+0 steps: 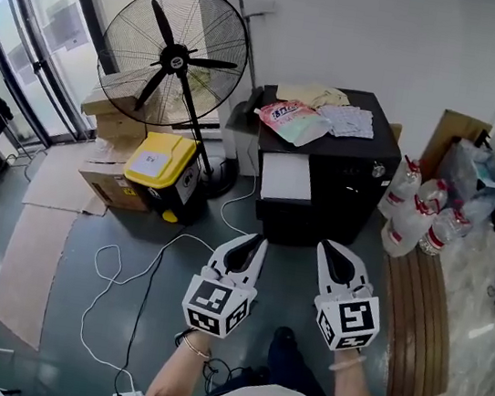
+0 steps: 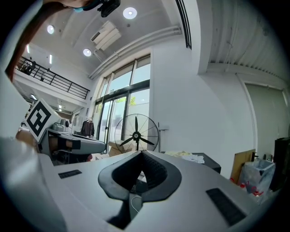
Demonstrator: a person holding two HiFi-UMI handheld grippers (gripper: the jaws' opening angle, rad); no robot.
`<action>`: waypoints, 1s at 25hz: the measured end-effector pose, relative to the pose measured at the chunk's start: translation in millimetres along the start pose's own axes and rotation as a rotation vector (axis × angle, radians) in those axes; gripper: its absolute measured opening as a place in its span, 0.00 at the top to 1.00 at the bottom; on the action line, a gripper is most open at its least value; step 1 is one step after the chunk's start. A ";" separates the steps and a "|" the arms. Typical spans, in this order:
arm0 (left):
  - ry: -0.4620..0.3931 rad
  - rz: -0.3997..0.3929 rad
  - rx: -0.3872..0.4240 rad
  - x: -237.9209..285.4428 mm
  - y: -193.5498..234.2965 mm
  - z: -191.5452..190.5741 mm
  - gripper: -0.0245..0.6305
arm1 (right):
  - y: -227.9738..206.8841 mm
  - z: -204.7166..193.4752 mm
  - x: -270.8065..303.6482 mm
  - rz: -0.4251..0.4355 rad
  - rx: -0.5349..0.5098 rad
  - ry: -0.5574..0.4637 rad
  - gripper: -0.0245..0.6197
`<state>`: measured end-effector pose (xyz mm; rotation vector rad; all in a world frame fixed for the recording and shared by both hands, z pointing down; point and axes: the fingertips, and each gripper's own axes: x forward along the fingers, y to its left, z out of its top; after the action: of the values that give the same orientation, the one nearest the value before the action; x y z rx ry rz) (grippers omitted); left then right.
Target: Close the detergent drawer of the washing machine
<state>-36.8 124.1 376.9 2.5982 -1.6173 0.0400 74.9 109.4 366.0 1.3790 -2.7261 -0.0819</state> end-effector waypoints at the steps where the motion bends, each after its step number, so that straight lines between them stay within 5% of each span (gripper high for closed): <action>1: 0.000 0.001 -0.001 6.1 3.7 -1.9 0.93 | -4.0 -3.7 6.6 0.006 0.004 0.003 0.92; 25: 0.127 0.073 -0.060 119.6 76.1 -75.5 0.78 | -91.5 -87.7 117.7 0.137 0.049 0.118 0.89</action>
<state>-50.6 -10.1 464.1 2.4390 -1.6417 0.1549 87.6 -40.4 451.5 1.1641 -2.7314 0.0728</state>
